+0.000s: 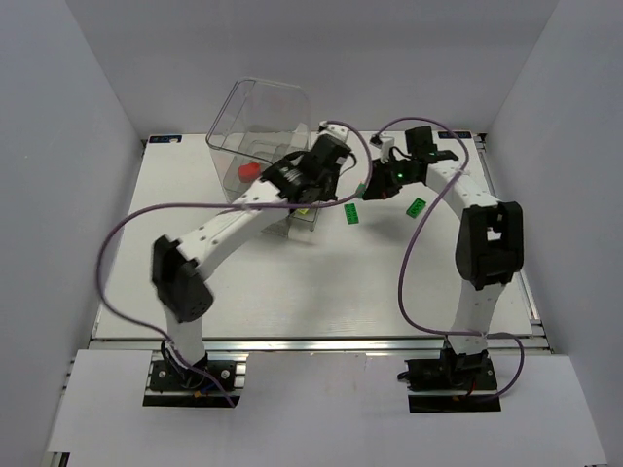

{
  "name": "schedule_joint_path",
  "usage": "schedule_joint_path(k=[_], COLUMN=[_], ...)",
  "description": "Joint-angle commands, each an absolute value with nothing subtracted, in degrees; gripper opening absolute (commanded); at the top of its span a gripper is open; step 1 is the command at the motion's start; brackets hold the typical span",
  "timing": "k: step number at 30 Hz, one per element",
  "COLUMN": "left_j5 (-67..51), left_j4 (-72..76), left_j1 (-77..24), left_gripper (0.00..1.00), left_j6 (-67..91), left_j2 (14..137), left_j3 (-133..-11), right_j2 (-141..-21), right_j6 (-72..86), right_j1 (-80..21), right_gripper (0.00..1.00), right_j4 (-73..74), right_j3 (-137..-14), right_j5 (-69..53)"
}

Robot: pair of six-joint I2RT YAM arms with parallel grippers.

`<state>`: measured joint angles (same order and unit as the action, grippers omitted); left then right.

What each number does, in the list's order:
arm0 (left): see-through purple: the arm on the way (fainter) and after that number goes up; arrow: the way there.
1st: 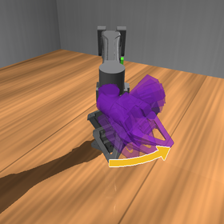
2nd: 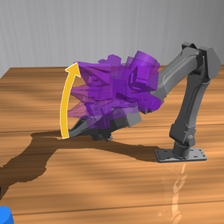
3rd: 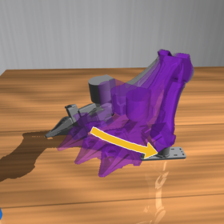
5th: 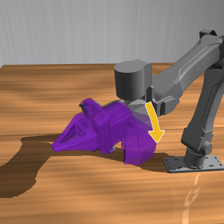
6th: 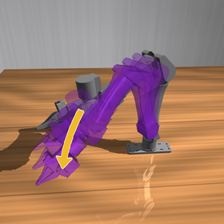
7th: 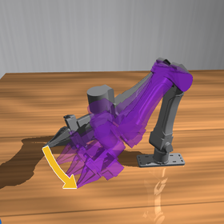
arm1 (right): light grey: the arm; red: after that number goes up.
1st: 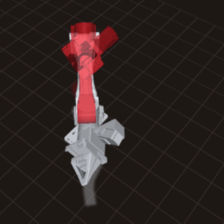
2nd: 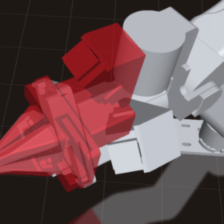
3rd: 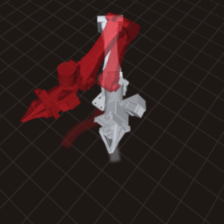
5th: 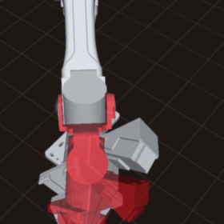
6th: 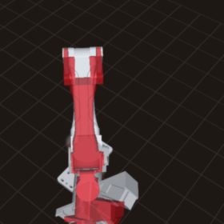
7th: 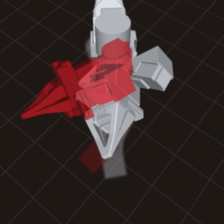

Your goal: Sort the legos into containers by color

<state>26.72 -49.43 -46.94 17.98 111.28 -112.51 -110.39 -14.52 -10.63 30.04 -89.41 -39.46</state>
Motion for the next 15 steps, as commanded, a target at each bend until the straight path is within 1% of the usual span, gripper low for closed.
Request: schedule_joint_path(k=[1,3,4,5,6,7,8,12,15], left_j5=[17.41,16.88,16.88,18.18,18.8,19.42,21.16,24.77,26.54], left_j4=[-41.58,-38.69,-37.98,-37.97,-37.88,-37.88,-38.32,-41.47,-43.68], left_j1=[-46.85,-46.85,-46.85,-46.85,-46.85,-46.85,-46.85,-46.85,-46.85], left_gripper=[0.18,0.25,0.28,0.35,0.37,0.4,0.44,0.47,0.48], left_j6=[23.27,25.48,28.01,29.52,31.01,32.07,34.69,40.86,44.38], left_j2=[93.48,87.83,85.19,80.47,77.81,75.7,71.58,63.91,60.13], left_j3=[-103.04,-97.06,-91.29,-88.79,-84.07,-82.02,-80.17,-73.66,-70.85], right_j2=[-114.6,-118.01,-119.34,-120.57,-123.2,-124.61,-125.5,-128.49,-129.63], right_j6=[-10.56,-5.82,-4.15,-0.48,2.17,3.68,9.0,14.48,16.77], right_j1=[-14.67,-16.69,-16.87,-18.09,-18.71,-18.81,-19.77,-21.79,-23.11], right_gripper=[0.0,0.0,0.0,0.0,0.0,0.0,0.0,0.0,0.0], right_j4=[29.71,27.96,27.6,26.9,26.72,26.28,25.93,23.21,21.45], right_j3=[-96.22,-100.87,-102.46,-105.7,-107.47,-109.06,-110.2,-111.62,-112.24], right_j5=[-36.48,-33.76,-33.05,-31.13,-29.9,-29.45,-26.14,-20.84,-20.74])
